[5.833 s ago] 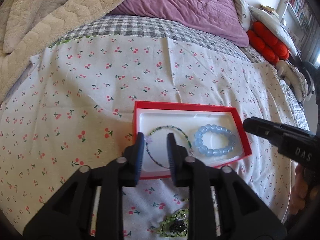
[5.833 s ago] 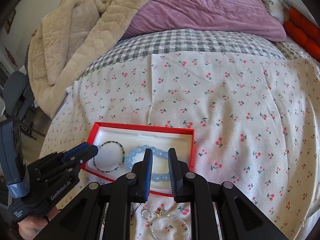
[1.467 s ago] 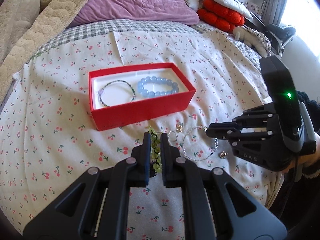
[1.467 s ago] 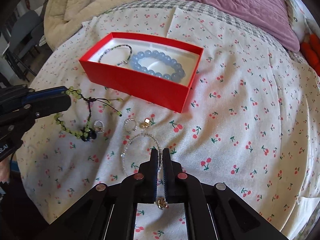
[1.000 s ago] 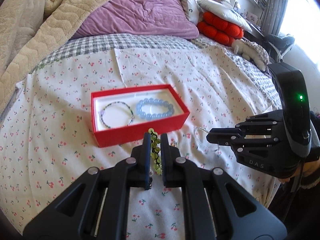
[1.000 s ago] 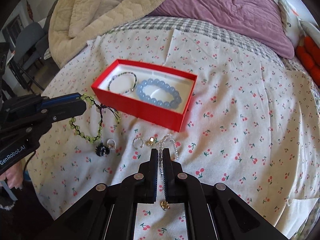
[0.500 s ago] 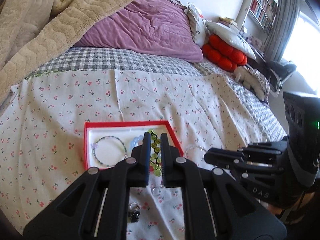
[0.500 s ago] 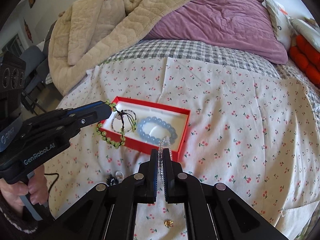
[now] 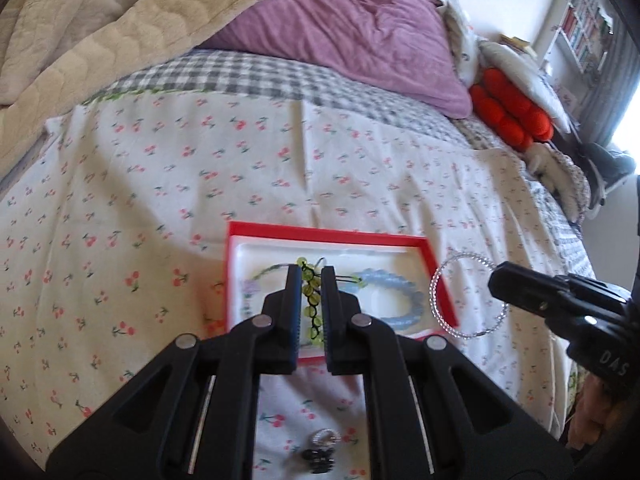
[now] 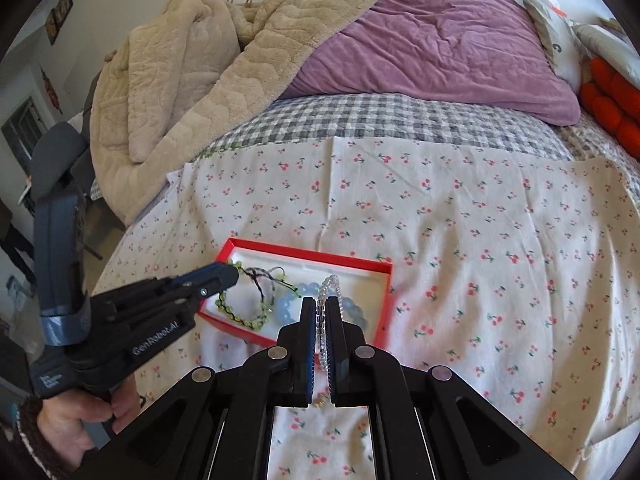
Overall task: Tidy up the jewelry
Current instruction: 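Lower the necklace and crystal bracelet into the red box and open both tools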
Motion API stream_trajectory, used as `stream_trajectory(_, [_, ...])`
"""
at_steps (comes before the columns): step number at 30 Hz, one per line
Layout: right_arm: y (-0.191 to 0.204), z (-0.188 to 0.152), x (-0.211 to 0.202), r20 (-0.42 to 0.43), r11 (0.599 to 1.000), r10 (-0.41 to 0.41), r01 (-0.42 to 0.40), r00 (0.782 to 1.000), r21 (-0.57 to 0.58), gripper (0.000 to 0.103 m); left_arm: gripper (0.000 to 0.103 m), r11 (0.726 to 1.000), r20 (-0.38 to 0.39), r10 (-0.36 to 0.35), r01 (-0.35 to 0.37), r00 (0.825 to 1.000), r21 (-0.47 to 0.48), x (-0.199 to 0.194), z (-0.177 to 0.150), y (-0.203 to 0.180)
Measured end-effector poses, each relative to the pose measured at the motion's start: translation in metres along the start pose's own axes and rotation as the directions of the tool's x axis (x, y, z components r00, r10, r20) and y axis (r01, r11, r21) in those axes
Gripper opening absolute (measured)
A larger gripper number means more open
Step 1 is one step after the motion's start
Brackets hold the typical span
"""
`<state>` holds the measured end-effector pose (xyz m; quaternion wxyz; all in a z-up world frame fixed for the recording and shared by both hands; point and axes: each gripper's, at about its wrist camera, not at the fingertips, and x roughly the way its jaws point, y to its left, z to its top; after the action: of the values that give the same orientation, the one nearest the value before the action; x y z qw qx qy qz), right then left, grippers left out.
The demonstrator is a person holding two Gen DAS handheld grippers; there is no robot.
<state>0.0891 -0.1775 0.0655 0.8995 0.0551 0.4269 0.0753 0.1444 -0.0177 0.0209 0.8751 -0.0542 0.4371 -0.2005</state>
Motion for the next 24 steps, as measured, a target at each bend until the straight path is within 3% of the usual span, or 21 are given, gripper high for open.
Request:
stream_trajectory(5, [0.018,0.005,0.016,-0.005,0.999,0.051,-0.051,0.999,-0.012,0.005,0.011,0.999,-0.003,0.031,-0.031,1.0,-0.027,0.004,-0.001,0.015])
stream_trajectory(14, [0.037,0.008,0.04,-0.023,0.992,0.125,-0.125,0.992,0.006,0.005,0.011,0.997,-0.014,0.071,-0.071,0.997,0.019,0.009,-0.003,0.012])
stream_trajectory(24, [0.0,0.003,0.048,-0.051,0.999,0.029,-0.026,0.998,0.048,0.005,0.011,0.996,-0.026,0.072,-0.071,0.997,0.055,0.011,-0.004,0.006])
